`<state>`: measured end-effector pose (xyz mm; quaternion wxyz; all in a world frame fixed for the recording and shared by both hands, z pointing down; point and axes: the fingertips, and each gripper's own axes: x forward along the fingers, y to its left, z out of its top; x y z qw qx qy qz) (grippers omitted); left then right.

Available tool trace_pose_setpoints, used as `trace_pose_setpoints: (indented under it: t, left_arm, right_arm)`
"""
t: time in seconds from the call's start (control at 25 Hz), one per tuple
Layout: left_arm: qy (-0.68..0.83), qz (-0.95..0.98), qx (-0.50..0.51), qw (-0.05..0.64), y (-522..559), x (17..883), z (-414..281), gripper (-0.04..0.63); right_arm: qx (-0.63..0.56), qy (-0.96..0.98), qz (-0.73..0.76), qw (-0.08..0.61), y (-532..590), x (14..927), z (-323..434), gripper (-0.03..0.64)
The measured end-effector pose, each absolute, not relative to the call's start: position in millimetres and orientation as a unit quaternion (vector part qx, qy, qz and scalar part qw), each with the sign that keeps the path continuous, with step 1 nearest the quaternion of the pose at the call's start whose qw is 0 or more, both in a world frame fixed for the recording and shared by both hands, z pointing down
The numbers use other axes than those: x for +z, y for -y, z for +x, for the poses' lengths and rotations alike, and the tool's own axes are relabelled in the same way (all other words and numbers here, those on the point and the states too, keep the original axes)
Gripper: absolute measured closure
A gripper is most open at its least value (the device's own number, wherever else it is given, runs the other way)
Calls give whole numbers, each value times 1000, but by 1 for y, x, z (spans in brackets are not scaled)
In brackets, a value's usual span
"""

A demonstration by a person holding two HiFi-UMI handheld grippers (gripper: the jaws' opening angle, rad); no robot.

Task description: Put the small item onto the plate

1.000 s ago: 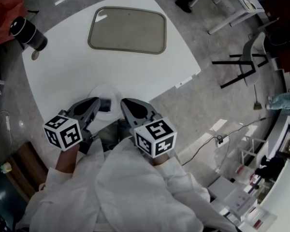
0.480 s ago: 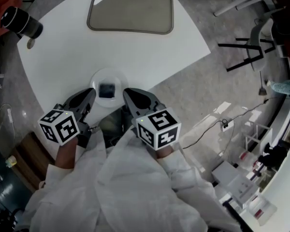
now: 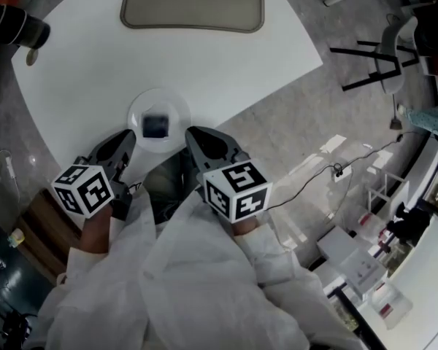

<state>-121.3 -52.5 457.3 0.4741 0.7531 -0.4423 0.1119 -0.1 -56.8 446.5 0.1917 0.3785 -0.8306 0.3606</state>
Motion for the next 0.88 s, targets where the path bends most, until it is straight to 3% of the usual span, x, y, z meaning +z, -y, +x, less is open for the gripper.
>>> trace_pose_setpoints:
  t: [0.52,0.88]
  left_arm:
    - [456,721,122,506,42,481,-128,580]
    - [469,701,119,524,35,494,-134,529]
  right_arm:
    - [405,806,380,205,44,473,2,600]
    - [417,798,380,212,41,487,-1,598]
